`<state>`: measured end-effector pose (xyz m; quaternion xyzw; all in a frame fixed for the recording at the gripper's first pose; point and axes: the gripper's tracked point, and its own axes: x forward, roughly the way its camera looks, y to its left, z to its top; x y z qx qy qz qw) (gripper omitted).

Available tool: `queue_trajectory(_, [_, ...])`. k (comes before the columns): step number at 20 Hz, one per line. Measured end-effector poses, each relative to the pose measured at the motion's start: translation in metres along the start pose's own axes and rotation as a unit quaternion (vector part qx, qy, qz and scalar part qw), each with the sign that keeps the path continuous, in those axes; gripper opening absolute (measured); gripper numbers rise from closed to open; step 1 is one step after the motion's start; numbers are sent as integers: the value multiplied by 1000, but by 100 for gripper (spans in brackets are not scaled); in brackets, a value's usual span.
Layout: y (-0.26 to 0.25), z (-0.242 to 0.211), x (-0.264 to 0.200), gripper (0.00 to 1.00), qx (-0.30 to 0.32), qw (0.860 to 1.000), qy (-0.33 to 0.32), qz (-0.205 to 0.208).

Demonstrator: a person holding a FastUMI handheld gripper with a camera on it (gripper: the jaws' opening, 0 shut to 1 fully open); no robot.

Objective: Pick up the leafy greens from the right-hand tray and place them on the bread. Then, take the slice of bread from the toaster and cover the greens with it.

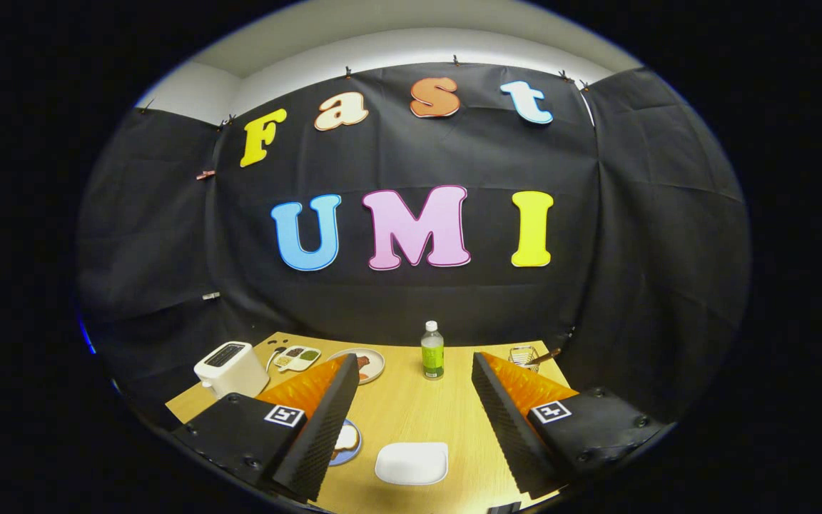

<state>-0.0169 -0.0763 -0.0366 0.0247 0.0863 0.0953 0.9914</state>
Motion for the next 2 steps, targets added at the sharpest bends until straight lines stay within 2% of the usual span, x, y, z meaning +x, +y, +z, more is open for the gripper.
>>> queue_trajectory(2, [-8, -4, 0, 99, -4, 1000, 6, 0])
